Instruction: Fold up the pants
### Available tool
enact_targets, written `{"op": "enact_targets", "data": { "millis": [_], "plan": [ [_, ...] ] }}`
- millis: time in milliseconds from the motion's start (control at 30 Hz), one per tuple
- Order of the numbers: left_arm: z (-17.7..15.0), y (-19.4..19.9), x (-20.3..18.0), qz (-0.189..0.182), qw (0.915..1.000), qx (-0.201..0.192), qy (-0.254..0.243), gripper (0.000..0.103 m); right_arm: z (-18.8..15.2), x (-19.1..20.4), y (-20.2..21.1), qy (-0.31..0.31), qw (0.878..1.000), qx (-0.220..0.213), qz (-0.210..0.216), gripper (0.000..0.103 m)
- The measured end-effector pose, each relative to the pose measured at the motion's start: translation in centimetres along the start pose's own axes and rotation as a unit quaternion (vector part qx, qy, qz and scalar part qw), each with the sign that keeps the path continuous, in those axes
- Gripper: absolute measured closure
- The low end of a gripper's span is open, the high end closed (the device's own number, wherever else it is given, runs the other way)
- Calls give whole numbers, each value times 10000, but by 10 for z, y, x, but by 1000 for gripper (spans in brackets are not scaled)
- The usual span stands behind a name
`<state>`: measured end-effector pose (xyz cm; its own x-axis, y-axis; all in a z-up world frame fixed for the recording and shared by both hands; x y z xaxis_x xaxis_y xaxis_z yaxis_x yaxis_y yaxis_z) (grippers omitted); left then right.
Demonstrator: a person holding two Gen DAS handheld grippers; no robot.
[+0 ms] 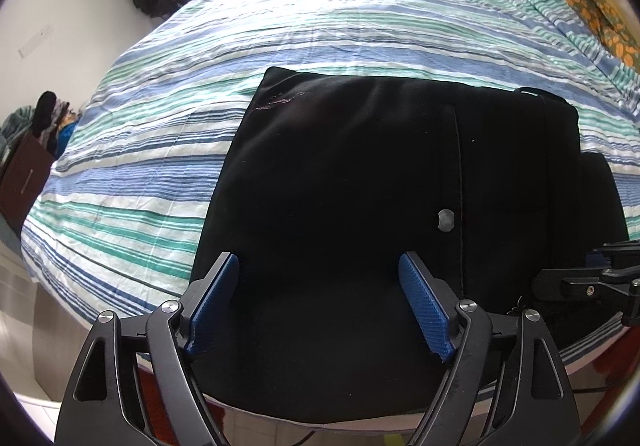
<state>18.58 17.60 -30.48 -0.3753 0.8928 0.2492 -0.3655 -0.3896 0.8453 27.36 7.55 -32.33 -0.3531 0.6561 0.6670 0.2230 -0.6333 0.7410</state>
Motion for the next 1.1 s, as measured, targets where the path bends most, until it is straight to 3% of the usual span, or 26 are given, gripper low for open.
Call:
{"op": "enact_targets", "data": {
  "millis": [133, 233, 367, 467, 633, 833, 1100],
  "plan": [
    [-1, 7, 3, -57, 9999, 28, 84, 20, -3, 12, 4, 360, 9989, -194, -245, 77],
    [-1, 17, 14, -125, 9996, -18, 241, 19, -3, 19, 14, 410, 9986, -319, -105, 80],
    [-4, 35, 54, 256, 9970, -212, 700, 19, -8, 22, 35, 438, 9978, -470, 168, 83],
    [-14, 40, 92, 590, 9902, -249, 1243, 19, -12, 28, 46, 440, 9970, -525, 358, 83],
    [-50, 27, 136, 991, 9741, 71, 2029, 19, -12, 32, 68, 341, 9954, -603, 655, 83],
    [-70, 13, 134, 1081, 9746, 288, 1940, 19, -17, 29, 88, 292, 9939, -708, 793, 84],
    [-59, 26, 131, 1127, 9765, 60, 1837, 19, -6, 23, 117, 124, 9920, -920, 854, 84]
  ]
}}
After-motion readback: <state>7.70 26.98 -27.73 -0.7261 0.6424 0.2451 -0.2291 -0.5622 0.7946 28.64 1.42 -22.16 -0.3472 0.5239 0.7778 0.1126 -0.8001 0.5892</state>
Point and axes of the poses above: each gripper's, at about its wrist camera, not at the fingertips, and y roughly against the way its jaws point, x to its left, z to its top, the point moved 10 cm from there along -y, roughly the way its jaws point, and after that the axes turned 14 degrees about -y, right-handed, at the moved point
